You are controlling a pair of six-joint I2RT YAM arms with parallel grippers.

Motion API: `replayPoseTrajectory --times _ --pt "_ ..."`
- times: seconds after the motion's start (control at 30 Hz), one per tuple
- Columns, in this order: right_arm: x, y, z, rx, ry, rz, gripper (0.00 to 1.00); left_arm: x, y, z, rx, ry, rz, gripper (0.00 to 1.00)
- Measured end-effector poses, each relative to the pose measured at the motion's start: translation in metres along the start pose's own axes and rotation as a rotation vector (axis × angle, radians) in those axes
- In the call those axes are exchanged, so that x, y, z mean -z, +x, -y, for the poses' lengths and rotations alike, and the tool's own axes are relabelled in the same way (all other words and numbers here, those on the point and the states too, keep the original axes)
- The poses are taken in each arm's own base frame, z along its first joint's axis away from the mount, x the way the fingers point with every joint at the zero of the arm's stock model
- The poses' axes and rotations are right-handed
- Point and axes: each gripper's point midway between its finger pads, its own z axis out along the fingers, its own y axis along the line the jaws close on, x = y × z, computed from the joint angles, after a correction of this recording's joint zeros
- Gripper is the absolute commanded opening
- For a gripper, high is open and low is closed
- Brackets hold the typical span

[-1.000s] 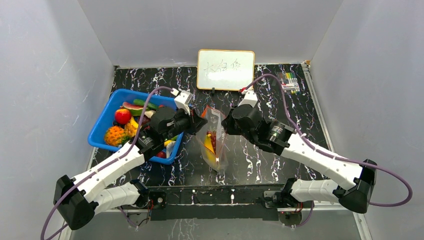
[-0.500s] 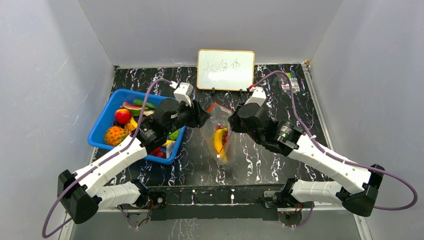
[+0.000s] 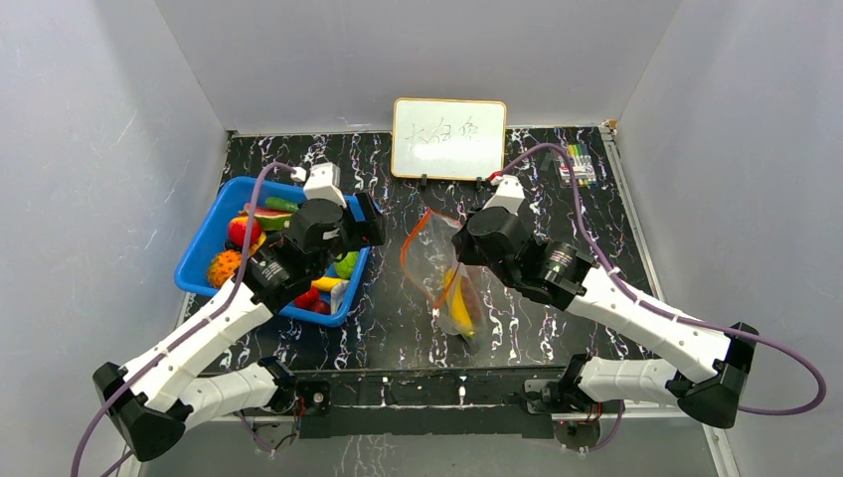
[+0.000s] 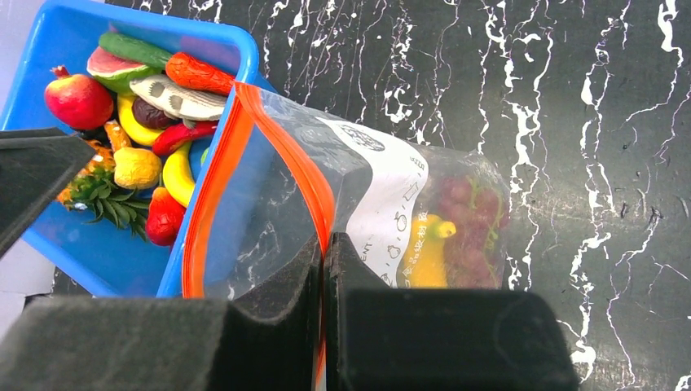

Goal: Place the food in the zip-top bag and seal the zipper
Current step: Pick up the fake fish from the bin.

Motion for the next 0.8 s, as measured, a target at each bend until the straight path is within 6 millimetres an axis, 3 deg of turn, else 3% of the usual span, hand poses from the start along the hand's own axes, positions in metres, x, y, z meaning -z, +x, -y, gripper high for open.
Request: replayPoseTrajectory --times 0.23,0.47,0.63,0.8 --pt "0.0 0.001 -0.004 -0.003 -0.018 -0.007 0.0 0.01 -0.012 -0.028 0.054 -0.137 0.074 0.77" --pt "0.0 0.001 -0.01 -0.011 -0.047 -0.013 0.0 0.008 -0.02 -0.057 0.115 -0.24 0.098 0.72" --pt "-0.001 0.004 -0.01 -0.01 -0.053 -0.021 0.0 0.002 -0.03 -0.092 0.22 -0.318 0.11 0.69" --pt "-0.002 0.008 -0.011 -0.011 -0.062 -0.027 0.0 -0.009 -0.023 -0.125 0.355 -0.375 0.079 0.64"
